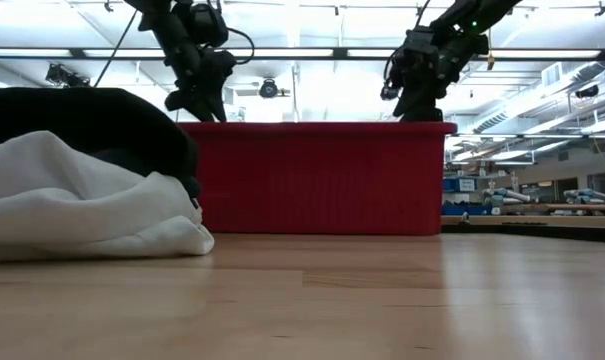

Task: Fold laundry
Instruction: Adjust the red bin

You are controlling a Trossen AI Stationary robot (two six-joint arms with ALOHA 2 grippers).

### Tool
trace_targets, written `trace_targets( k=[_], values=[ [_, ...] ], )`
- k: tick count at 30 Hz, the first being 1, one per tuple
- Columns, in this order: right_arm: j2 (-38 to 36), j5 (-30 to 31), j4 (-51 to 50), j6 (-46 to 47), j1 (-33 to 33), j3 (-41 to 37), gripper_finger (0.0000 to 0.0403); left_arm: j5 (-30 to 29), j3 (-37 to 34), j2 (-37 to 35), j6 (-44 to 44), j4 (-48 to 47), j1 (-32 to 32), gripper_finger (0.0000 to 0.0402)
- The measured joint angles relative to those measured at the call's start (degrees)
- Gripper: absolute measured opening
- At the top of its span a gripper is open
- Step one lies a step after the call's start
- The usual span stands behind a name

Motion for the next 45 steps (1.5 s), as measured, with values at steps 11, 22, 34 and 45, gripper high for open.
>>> trace_targets(
  k=[11,22,34,45],
  values=[
    [0.1,0.3,1.6,1.1,-1.8,0.7,0.0168,2.8,0.1,-2.8,-2.4,4.3,2.0,0.0171],
    [0.1,10.9,3.9,-0.7,-2.0,10.7,0.0168,9.4,0.9,-4.3,1.2,-1.0,0.1,0.0171],
    [0.0,-1.2,1.7,-6.7,2.1,16.4,0.0169,2.7,2.8,-3.9,6.3,-3.0,-7.6,0.0171],
    [0.0,7.0,-0.1,-18.0,6.5,9.4,0.02,-13.4,2.8,-3.5,16.3,-8.0,-12.0,0.0171]
  ],
)
